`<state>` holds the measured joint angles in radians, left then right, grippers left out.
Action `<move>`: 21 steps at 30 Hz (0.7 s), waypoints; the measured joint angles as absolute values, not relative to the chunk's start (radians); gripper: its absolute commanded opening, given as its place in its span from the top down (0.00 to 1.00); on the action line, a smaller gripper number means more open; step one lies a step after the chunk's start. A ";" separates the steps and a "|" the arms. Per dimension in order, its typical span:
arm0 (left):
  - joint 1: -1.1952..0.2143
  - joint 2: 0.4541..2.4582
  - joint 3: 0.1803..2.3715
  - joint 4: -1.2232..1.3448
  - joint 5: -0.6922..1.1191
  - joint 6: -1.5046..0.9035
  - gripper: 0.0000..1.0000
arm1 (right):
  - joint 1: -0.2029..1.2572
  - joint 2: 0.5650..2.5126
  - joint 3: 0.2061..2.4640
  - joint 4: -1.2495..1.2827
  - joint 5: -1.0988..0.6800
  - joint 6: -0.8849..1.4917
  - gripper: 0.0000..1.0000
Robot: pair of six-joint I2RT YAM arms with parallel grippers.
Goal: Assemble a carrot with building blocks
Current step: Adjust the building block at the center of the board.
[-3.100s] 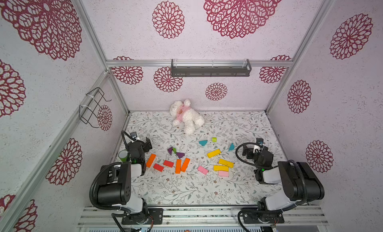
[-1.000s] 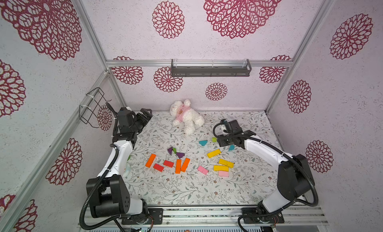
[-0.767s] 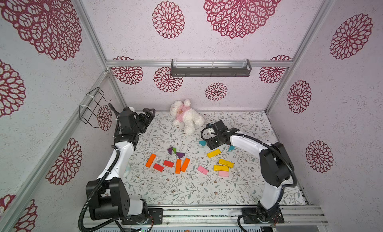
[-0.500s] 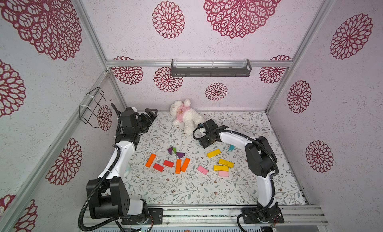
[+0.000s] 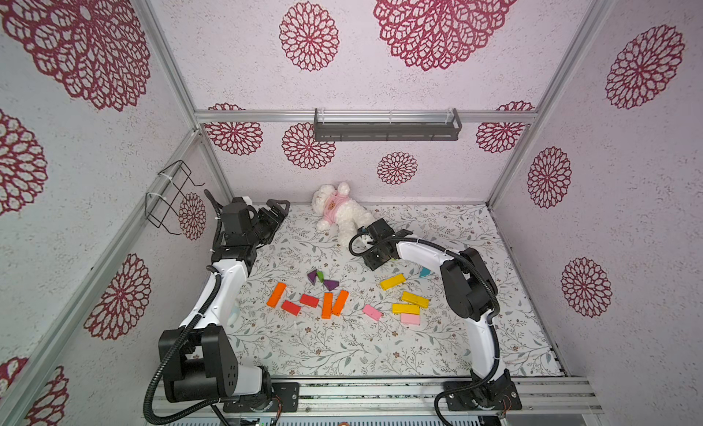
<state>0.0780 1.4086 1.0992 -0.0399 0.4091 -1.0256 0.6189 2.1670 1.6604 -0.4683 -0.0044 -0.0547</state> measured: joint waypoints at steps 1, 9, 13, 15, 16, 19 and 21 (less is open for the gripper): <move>0.078 1.409 1.099 -0.040 0.409 -1.026 0.02 | 0.619 2.170 1.660 -0.469 -0.004 -0.051 0.52; 0.078 1.409 1.099 -0.043 0.408 -1.026 0.03 | 0.622 2.174 1.660 -0.468 0.035 0.041 0.59; 0.078 1.409 1.099 -0.043 0.406 -1.026 0.03 | 0.626 2.175 1.660 -0.468 0.056 0.084 0.63; 0.078 1.409 1.099 -0.043 0.406 -1.027 0.03 | 0.630 2.176 1.660 -0.468 0.067 0.101 0.64; 0.078 1.409 1.099 -0.043 0.406 -1.027 0.03 | 0.633 2.177 1.660 -0.468 0.073 0.108 0.65; 0.078 1.409 1.099 -0.043 0.406 -1.028 0.03 | 0.639 2.177 1.658 -0.466 0.081 0.131 0.65; 0.078 1.409 1.099 -0.043 0.406 -1.029 0.03 | 0.641 2.177 1.658 -0.465 0.084 0.144 0.65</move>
<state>0.0784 1.4090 1.0992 -0.0429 0.4061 -1.0290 0.6415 2.1765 1.6581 -0.4652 0.0837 0.1436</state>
